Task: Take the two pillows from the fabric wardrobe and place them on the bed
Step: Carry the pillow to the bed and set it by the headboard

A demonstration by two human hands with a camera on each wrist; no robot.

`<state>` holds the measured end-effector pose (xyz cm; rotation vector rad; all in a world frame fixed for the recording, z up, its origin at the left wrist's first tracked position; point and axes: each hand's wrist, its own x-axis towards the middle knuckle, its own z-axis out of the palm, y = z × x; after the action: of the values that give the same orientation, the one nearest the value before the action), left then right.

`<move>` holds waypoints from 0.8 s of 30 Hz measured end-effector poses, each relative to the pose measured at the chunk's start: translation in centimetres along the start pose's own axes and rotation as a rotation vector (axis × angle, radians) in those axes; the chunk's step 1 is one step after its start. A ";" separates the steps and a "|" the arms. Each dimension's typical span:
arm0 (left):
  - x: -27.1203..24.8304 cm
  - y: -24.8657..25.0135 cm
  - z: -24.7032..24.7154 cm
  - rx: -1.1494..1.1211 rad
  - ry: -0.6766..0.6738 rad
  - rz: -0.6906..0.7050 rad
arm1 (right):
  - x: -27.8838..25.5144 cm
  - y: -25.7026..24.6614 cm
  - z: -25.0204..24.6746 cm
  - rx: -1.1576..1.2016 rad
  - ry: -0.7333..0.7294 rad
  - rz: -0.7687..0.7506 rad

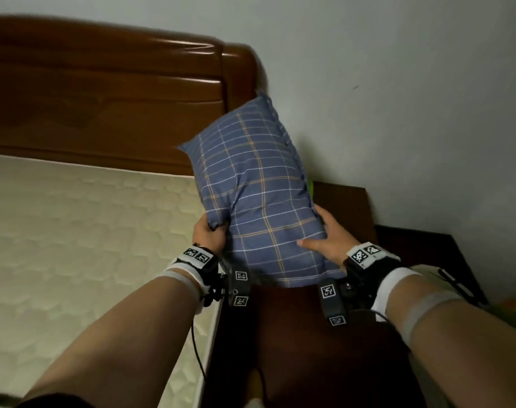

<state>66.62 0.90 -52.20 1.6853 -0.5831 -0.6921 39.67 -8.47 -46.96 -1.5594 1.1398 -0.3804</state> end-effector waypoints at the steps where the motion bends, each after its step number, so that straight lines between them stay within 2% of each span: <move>1: 1.6 -0.1 -0.3 -0.011 0.011 -0.019 | 2.1 -1.0 0.4 -0.016 -0.019 -0.032; 6: 8.4 1.0 -2.5 -0.066 0.088 -0.098 | 12.5 -5.3 2.7 -0.051 -0.096 -0.123; 12: 16.2 0.9 -5.0 -0.047 0.147 -0.128 | 22.6 -10.3 5.1 -0.095 -0.195 -0.243; 15: 19.7 0.8 -6.1 -0.032 0.218 -0.108 | 28.2 -12.6 6.2 -0.075 -0.286 -0.275; 21: 24.3 6.3 -6.5 -0.036 0.468 -0.150 | 40.1 -17.5 9.7 -0.063 -0.484 -0.340; 24: 25.2 8.6 -7.1 0.003 0.536 -0.150 | 44.2 -20.1 11.5 -0.091 -0.533 -0.354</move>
<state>89.18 -13.74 -46.13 1.8332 -0.0796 -0.3156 78.84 -39.39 -47.26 -1.8045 0.4761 -0.1266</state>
